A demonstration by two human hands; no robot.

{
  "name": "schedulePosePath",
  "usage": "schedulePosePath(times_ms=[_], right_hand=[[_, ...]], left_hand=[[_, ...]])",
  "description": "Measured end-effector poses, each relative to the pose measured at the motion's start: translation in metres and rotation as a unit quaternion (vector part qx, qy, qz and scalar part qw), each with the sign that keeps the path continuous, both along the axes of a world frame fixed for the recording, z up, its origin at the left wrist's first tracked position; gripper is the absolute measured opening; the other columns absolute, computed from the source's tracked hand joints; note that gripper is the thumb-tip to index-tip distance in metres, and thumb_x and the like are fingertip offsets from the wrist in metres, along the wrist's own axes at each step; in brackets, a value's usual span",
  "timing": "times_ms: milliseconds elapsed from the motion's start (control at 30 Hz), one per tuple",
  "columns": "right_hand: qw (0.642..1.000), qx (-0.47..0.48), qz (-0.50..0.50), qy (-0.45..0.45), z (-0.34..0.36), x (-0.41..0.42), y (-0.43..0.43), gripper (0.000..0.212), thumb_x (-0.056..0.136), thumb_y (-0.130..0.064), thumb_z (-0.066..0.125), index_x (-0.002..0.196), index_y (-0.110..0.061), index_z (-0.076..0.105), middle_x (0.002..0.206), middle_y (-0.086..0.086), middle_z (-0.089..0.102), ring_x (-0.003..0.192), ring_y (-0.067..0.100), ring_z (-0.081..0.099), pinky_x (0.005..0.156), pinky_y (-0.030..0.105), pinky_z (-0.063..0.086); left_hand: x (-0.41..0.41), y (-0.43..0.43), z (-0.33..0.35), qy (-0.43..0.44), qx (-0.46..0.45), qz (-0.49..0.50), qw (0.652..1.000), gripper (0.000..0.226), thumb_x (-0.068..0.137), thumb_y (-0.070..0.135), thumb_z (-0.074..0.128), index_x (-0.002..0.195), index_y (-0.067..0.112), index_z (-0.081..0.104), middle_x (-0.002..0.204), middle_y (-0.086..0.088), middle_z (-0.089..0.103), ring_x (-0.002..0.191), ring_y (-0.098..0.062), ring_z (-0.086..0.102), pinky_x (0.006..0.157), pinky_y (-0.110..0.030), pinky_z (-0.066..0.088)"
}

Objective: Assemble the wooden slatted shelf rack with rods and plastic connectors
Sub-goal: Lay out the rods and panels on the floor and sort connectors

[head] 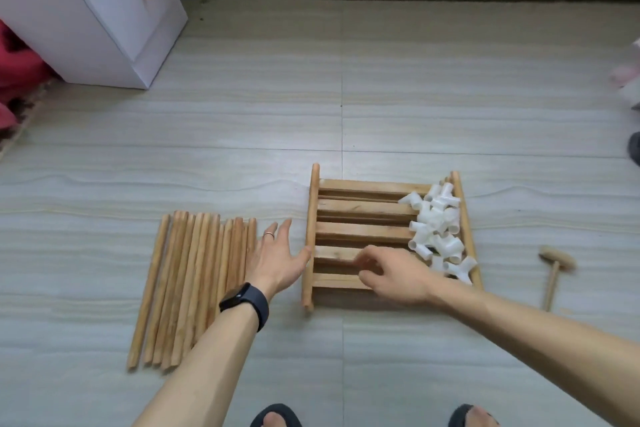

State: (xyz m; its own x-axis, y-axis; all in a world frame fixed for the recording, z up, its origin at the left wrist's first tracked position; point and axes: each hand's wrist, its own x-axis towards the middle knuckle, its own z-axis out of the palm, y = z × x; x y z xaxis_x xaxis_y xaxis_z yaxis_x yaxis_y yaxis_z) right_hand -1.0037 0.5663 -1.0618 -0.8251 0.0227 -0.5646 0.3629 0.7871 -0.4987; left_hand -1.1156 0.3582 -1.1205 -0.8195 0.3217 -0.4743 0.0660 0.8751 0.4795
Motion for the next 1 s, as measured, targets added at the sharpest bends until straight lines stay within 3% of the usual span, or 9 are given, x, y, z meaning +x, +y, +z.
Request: schedulePosePath(times_ms=[67, 133, 200, 267, 400, 533, 833, 1000], right_hand=[[0.991, -0.013, -0.126, 0.047, -0.011, 0.030, 0.030, 0.033, 0.098, -0.029, 0.058, 0.131, -0.021, 0.062, 0.127, -0.007, 0.066, 0.106, 0.004, 0.062, 0.091, 0.022, 0.047], [0.956, -0.008, -0.274, 0.107, -0.026, 0.058, 0.055, 0.030, 0.097, -0.029, 0.061, 0.126, -0.024, 0.062, 0.124, -0.008, 0.063, 0.100, 0.001, 0.060, 0.087, 0.023, 0.043], [0.911, 0.011, -0.390, 0.132, -0.041, 0.080, 0.075, 0.035, 0.096, -0.031, 0.064, 0.129, -0.022, 0.058, 0.128, -0.004, 0.058, 0.110, 0.012, 0.059, 0.093, 0.031, 0.044], [0.889, 0.032, -0.443, 0.114, -0.055, 0.096, 0.092, 0.046, 0.096, -0.035, 0.062, 0.137, -0.016, 0.052, 0.137, 0.003, 0.052, 0.127, 0.023, 0.051, 0.107, 0.039, 0.041], [0.875, -0.037, -0.481, 0.042, -0.077, 0.107, 0.113, 0.063, 0.100, -0.050, 0.053, 0.149, -0.011, 0.041, 0.152, 0.007, 0.046, 0.140, 0.027, 0.043, 0.115, 0.043, 0.034], [0.865, -0.102, -0.492, 0.013, -0.092, 0.101, 0.127, 0.054, 0.102, -0.056, 0.043, 0.143, -0.020, 0.047, 0.140, 0.004, 0.058, 0.130, 0.029, 0.051, 0.100, 0.037, 0.039], [0.859, -0.039, -0.511, 0.017, -0.100, 0.117, 0.172, 0.059, 0.100, -0.058, 0.046, 0.144, -0.018, 0.043, 0.142, 0.007, 0.058, 0.131, 0.033, 0.052, 0.088, 0.033, 0.034], [0.833, -0.031, -0.552, 0.012, -0.099, 0.152, 0.193, 0.060, 0.100, -0.058, 0.048, 0.145, -0.020, 0.042, 0.144, 0.008, 0.056, 0.133, 0.034, 0.050, 0.092, 0.035, 0.036]], left_hand=[[0.007, 0.023, -0.002, -0.034, 0.019, 0.000, 0.999, 0.080, 0.097, 0.051, 0.053, 0.161, 0.024, 0.012, 0.166, -0.010, 0.020, 0.152, -0.028, 0.023, 0.119, -0.041, 0.028], [0.010, 0.039, -0.007, -0.078, 0.042, 0.025, 0.996, 0.084, 0.098, 0.047, 0.054, 0.162, 0.020, 0.005, 0.164, -0.013, 0.026, 0.148, -0.031, 0.031, 0.116, -0.041, 0.032], [0.012, 0.045, -0.014, -0.114, 0.038, 0.051, 0.991, 0.085, 0.101, 0.043, 0.052, 0.161, 0.018, -0.001, 0.159, -0.017, 0.034, 0.142, -0.035, 0.041, 0.112, -0.042, 0.038], [0.014, 0.046, -0.020, -0.137, 0.025, 0.063, 0.988, 0.077, 0.103, 0.039, 0.048, 0.161, 0.020, 0.001, 0.154, -0.016, 0.042, 0.132, -0.037, 0.050, 0.104, -0.042, 0.045], [0.017, 0.047, -0.027, -0.144, 0.033, 0.089, 0.985, 0.065, 0.105, 0.030, 0.042, 0.160, 0.026, 0.009, 0.145, -0.013, 0.051, 0.122, -0.036, 0.055, 0.101, -0.045, 0.049], [0.017, 0.053, -0.026, -0.147, 0.031, 0.084, 0.985, 0.068, 0.100, 0.018, 0.048, 0.158, 0.033, 0.015, 0.130, -0.006, 0.057, 0.106, -0.030, 0.059, 0.089, -0.044, 0.056], [0.029, 0.099, -0.029, -0.191, 0.049, 0.038, 0.980, 0.074, 0.097, 0.013, 0.057, 0.156, 0.038, 0.018, 0.115, -0.004, 0.063, 0.100, -0.028, 0.066, 0.080, -0.047, 0.061], [0.033, 0.141, -0.031, -0.207, 0.039, -0.017, 0.977, 0.076, 0.096, 0.011, 0.058, 0.156, 0.036, 0.017, 0.109, -0.007, 0.065, 0.093, -0.028, 0.069, 0.071, -0.044, 0.063]])
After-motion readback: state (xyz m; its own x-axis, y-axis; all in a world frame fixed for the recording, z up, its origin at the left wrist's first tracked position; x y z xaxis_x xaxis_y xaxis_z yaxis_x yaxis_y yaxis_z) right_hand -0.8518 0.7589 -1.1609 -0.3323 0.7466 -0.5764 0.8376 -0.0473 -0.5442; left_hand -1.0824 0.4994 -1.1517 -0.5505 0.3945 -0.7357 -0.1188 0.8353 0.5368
